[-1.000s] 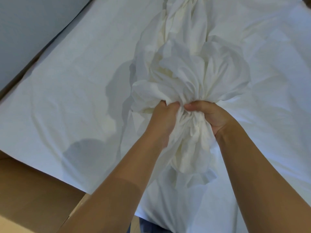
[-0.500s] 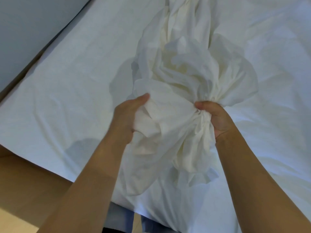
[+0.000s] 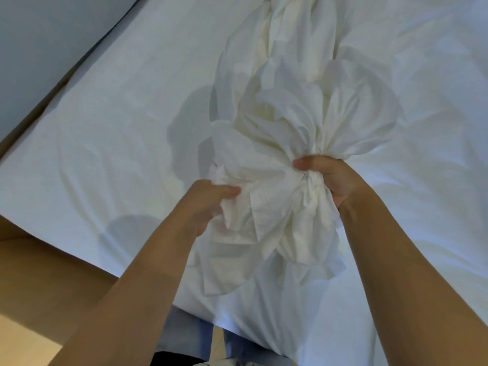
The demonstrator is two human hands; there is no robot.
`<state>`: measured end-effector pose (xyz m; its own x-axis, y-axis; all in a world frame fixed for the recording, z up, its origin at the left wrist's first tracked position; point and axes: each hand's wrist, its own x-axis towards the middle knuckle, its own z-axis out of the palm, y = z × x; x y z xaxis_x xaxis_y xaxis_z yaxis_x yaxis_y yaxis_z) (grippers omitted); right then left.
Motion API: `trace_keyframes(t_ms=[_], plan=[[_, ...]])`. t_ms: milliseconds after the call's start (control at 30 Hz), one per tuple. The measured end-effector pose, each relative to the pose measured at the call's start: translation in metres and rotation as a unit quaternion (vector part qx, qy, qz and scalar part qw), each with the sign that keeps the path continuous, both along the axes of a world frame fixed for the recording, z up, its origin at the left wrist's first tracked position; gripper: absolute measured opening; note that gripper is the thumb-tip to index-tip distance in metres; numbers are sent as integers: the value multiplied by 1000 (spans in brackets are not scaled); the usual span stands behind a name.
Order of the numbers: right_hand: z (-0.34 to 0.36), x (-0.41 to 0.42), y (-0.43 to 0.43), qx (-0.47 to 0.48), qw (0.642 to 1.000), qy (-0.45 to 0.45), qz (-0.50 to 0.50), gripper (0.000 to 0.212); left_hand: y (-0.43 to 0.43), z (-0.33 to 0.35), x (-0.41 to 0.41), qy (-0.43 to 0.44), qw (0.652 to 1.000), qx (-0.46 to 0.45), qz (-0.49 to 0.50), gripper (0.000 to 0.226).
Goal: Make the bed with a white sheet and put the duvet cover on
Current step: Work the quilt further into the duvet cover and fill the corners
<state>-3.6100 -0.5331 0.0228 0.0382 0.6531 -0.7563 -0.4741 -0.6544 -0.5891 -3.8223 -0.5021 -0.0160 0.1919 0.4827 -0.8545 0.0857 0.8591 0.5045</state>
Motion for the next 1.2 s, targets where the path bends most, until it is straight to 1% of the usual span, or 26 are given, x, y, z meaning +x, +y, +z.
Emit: trace_keyframes(t_ms=[33,67,133,167,200,233,267,300,333,367,400,433,467,500,533,567,600,633,667,700,767,867,933,1000,1100,1200], plan=[[-1,-1,-1,2,1000,-5,-8,34,-2,-1,-3,2,1000,-3,15,20],[-2,-2,-1,0,1000,-11,-11,38,2,-1,-5,8,998,15,59,16],[-1,-4,0,-7,1000,-20,-7,39,27,-2,-7,40,983,94,154,24],[0,-4,2,-11,1000,-23,-3,39,42,-1,-3,84,974,149,147,34],[1,-4,4,-15,999,-28,3,41,57,3,2,144,963,210,92,42],[2,-5,5,-18,999,-33,7,44,67,6,8,212,939,269,7,47],[3,-6,7,-19,999,-34,8,46,73,9,15,280,902,317,-91,49],[4,-7,7,-17,999,-31,5,48,75,16,19,344,855,344,-178,50],[3,-8,7,-14,1000,-28,-1,48,75,22,21,401,808,365,-231,52],[3,-10,7,-8,1000,-26,-11,46,72,29,21,444,766,392,-249,55],[2,-11,7,-2,999,-24,-20,44,67,33,21,458,742,426,-241,56],[2,-14,9,4,999,-20,-29,41,62,36,21,440,745,439,-245,57],[2,-15,10,12,999,-12,-33,38,58,38,23,391,776,415,-270,59],[1,-17,11,21,999,2,-34,34,52,42,27,318,823,356,-309,59],[2,-17,12,28,999,16,-30,30,47,42,33,230,870,287,-329,51],[3,-18,12,29,999,26,-24,27,43,42,38,154,907,238,-313,37],[4,-17,12,26,999,31,-18,29,42,40,43,103,932,210,-277,24],[4,-17,12,21,999,32,-12,35,44,37,49,72,949,196,-238,16],[4,-16,12,16,999,30,-9,43,47,35,53,48,960,179,-209,15],[4,-16,12,13,999,29,-10,49,49,35,57,22,968,158,-195,18],[3,-16,12,23,999,29,-18,47,53,38,65,-26,971,137,-193,24],[3,-17,13,23,999,5,-29,38,54,45,73,-35,959,223,-173,19],[4,-15,14,18,1000,1,-10,32,58,48,78,-15,949,279,-146,21],[8,-13,17,16,1000,14,20,23,62,53,87,-3,939,311,-146,21],[12,-2,22,5,998,36,59,28,65,60,102,-21,933,322,-160,19],[14,4,25,12,997,49,60,24,69,62,106,-57,937,309,-154,13]])
